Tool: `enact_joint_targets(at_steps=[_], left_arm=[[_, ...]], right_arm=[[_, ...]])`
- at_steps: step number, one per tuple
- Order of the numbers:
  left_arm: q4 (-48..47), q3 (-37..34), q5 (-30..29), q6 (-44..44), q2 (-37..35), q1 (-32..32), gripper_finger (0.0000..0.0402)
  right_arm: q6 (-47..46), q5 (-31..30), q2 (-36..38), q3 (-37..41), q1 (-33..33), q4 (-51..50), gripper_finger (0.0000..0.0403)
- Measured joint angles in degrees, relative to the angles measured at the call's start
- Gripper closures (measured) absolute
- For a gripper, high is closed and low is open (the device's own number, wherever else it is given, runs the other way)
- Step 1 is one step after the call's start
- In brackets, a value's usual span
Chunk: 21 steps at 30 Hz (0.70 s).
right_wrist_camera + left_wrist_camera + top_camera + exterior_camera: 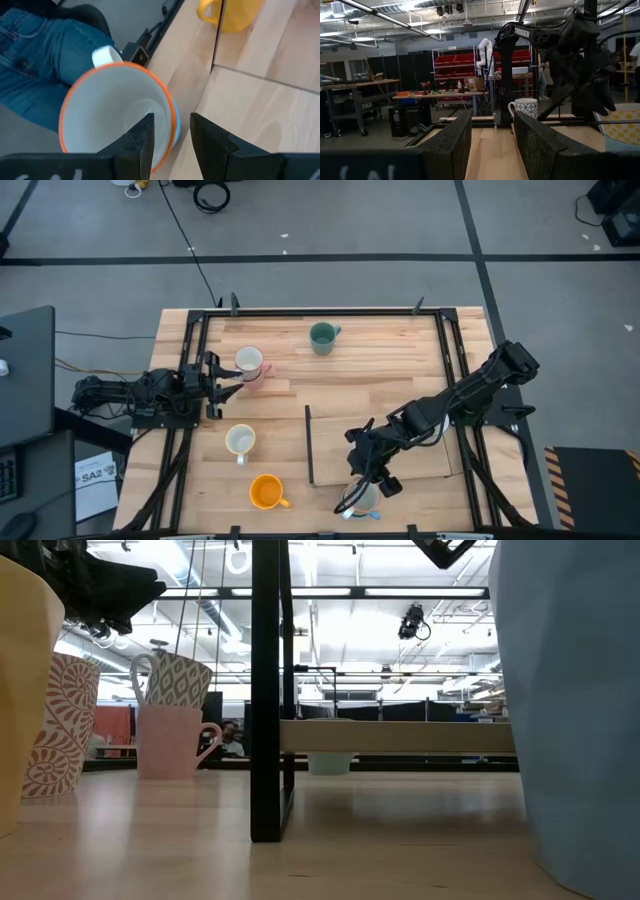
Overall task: Place coffee mugs
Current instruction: Put the yellow patterned mug on the shelf
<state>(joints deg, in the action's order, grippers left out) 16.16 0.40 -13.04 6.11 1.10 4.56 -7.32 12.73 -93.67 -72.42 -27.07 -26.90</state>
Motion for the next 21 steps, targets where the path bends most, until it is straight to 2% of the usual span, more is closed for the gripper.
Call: enact_joint_targets(at_steps=[8, 21], left_arm=[[0.0, 0.0, 0.0, 0.0, 0.0, 0.0, 0.0246], [-0.7, 0.0, 0.0, 0.0, 0.0, 0.0, 0.0246]], right_arm=[[0.0, -0.9, 0.0, 0.0, -1.0, 1.5, 0.0272], [0.0, -0.7, -4.3, -0.2, -1.4, 1.6, 0.0277]])
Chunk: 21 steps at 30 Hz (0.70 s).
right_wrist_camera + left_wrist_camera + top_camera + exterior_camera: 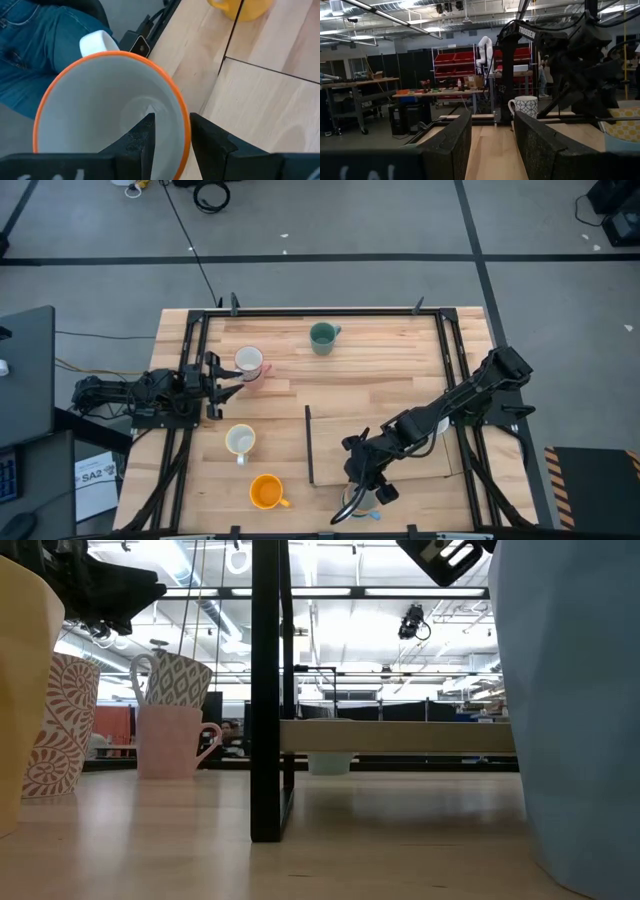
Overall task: Place coffee mugs
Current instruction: Put the yellow patterned mug on the shelf
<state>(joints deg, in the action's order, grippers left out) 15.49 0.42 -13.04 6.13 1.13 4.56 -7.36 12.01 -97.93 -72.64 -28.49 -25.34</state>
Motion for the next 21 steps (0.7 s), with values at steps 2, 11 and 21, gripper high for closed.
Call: enact_joint_targets(at_steps=[2, 11, 21], left_arm=[[0.0, 0.0, 0.0, 0.0, 0.0, 0.0, 0.0246], [0.0, 0.0, 0.0, 0.0, 0.0, 0.0, 0.0246], [0.1, 0.0, 0.0, 0.0, 0.0, 0.0, 0.0246]], right_arm=[[0.0, 0.0, 0.0, 0.0, 0.0, 0.0, 0.0286], [-0.4, -0.1, 0.0, 0.0, 0.0, -0.2, 0.0358], [-0.6, 0.0, 1.6, 0.0, 0.0, -0.2, 0.0359]])
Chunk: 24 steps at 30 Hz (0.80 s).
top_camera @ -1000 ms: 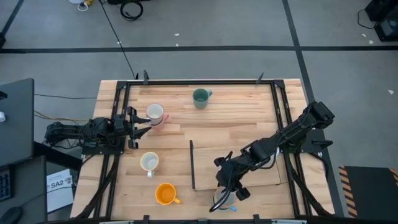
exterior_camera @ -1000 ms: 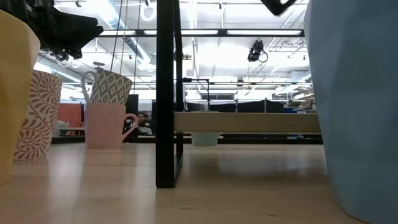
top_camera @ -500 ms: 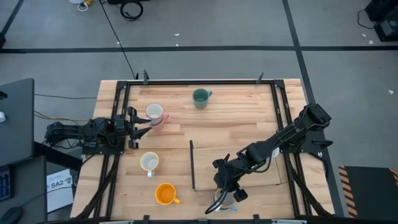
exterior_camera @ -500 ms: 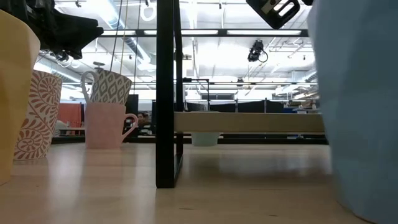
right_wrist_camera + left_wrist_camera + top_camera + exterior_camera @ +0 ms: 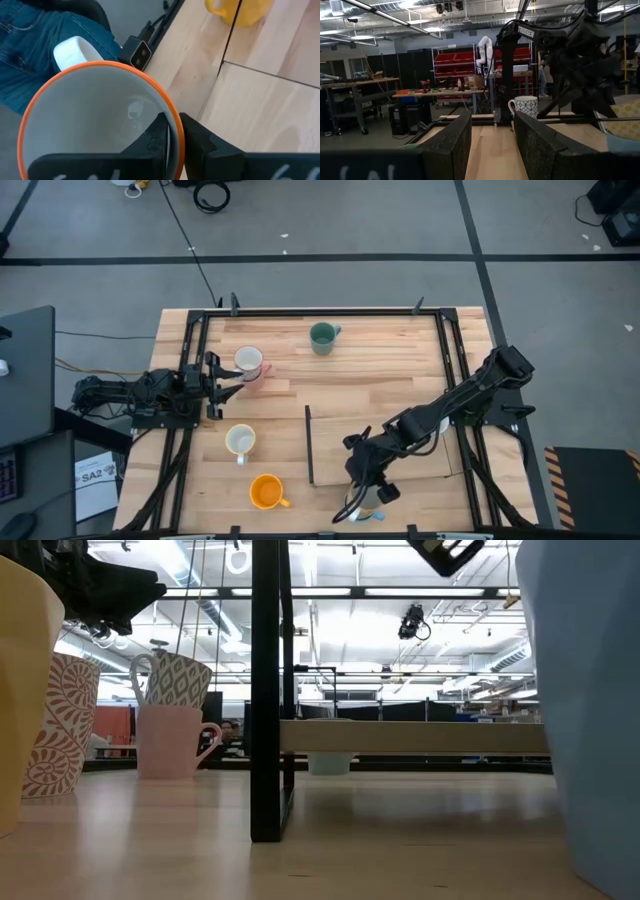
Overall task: Place coffee mugs
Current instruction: Put the yellow patterned mug on the shelf
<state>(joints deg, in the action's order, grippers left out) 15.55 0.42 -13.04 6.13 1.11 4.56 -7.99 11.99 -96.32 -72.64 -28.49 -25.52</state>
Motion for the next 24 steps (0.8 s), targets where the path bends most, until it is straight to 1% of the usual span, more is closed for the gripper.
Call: enact_joint_targets(at_steps=[10, 16, 20, 24], left_arm=[[0.0, 0.0, 0.0, 0.0, 0.0, 0.0, 0.0246], [0.0, 0.0, 0.0, 0.0, 0.0, 0.0, 0.0246], [0.0, 0.0, 0.0, 0.0, 0.0, 0.0, 0.0246], [0.0, 0.0, 0.0, 0.0, 0.0, 0.0, 0.0246]], right_arm=[[0.0, -0.5, 4.8, 0.0, 0.4, -0.2, 0.0365], [0.0, -0.8, 11.3, 0.0, 2.7, -1.7, 0.0365], [0.0, -5.1, 16.4, 0.0, 6.1, -3.6, 0.0365], [-2.4, -11.4, 21.8, 0.0, 11.4, -6.7, 0.0365]])
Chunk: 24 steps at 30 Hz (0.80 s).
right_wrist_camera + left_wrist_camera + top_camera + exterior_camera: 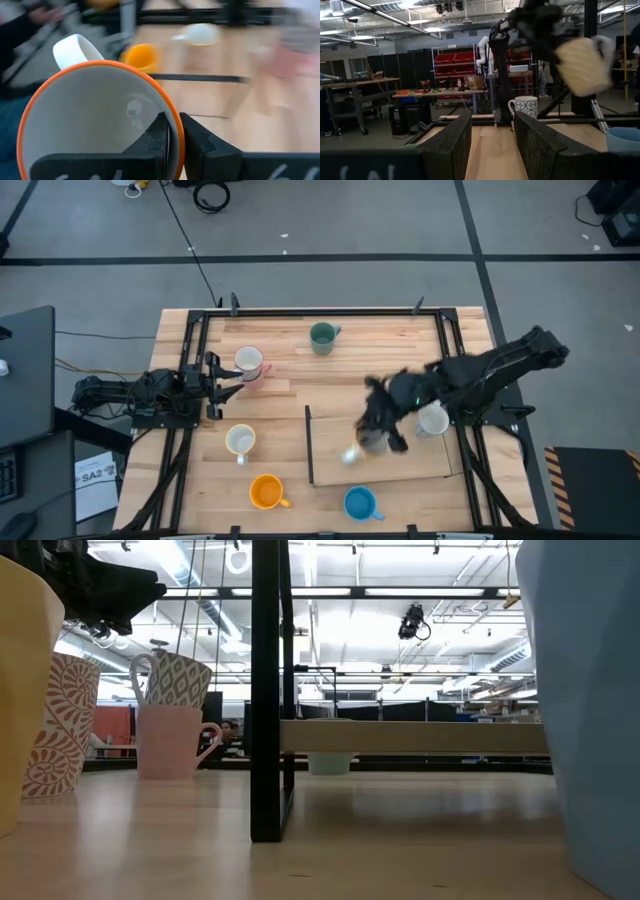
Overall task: Place coffee mugs
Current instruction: Put the yellow patterned mug on the shelf
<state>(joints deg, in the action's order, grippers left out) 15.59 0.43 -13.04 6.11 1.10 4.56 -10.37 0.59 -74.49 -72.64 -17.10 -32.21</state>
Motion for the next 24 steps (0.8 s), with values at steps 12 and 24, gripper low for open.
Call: enact_joint_targets(at_steps=[12, 24], left_arm=[[0.0, 0.0, 0.0, 0.0, 0.0, 0.0, 0.0246], [0.0, 0.0, 0.0, 0.0, 0.0, 0.0, 0.0246]], right_arm=[[-3.2, -6.9, 8.5, 0.0, 25.9, -14.0, 0.0364], [-3.3, -3.6, 1.4, 0.0, 44.9, -20.3, 0.0364]])
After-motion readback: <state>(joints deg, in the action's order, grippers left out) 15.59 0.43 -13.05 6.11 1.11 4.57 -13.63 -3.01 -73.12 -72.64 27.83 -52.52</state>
